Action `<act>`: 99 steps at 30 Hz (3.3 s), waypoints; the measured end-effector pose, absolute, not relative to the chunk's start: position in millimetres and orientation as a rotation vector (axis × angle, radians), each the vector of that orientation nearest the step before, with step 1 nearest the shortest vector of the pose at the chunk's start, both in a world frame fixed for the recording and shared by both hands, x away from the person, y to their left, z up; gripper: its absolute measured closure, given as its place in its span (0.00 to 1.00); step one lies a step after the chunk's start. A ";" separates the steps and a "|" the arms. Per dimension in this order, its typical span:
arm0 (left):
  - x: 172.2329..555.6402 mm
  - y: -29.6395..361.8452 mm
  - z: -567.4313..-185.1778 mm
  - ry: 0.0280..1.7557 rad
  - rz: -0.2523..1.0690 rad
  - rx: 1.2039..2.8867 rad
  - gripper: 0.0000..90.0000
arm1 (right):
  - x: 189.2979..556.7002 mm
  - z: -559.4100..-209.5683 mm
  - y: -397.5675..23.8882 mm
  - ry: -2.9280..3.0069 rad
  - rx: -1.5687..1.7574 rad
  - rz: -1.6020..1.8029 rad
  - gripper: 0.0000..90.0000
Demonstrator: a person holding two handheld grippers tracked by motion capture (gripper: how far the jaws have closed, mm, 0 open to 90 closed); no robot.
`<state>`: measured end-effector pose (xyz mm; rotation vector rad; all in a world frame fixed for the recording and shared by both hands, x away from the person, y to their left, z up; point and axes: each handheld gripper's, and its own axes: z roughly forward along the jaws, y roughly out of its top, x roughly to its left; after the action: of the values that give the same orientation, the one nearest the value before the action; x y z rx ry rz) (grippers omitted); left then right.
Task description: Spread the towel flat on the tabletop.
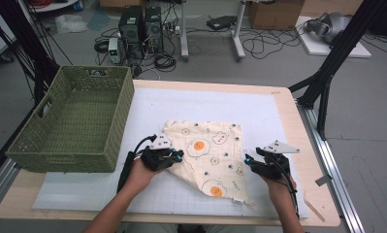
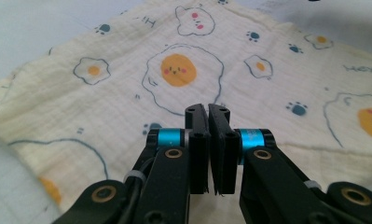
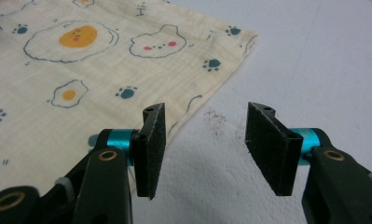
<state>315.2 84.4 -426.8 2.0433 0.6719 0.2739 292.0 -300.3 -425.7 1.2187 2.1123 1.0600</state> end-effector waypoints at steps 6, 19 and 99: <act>289.6 106.8 -427.3 0.681 0.240 2.014 0.94 | 285.0 -427.6 -304.2 2.110 1.230 1.052 0.52; 287.6 159.1 -417.1 0.810 0.195 1.899 0.45 | 284.5 -430.4 -302.3 2.113 1.228 1.035 0.50; 411.9 106.2 -448.5 1.145 0.503 1.965 0.64 | 373.3 -433.7 -260.6 2.166 1.264 0.997 0.61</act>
<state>411.9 106.2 -448.5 1.9651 1.1446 0.5035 373.3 -260.6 -433.7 1.2636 2.1664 0.9973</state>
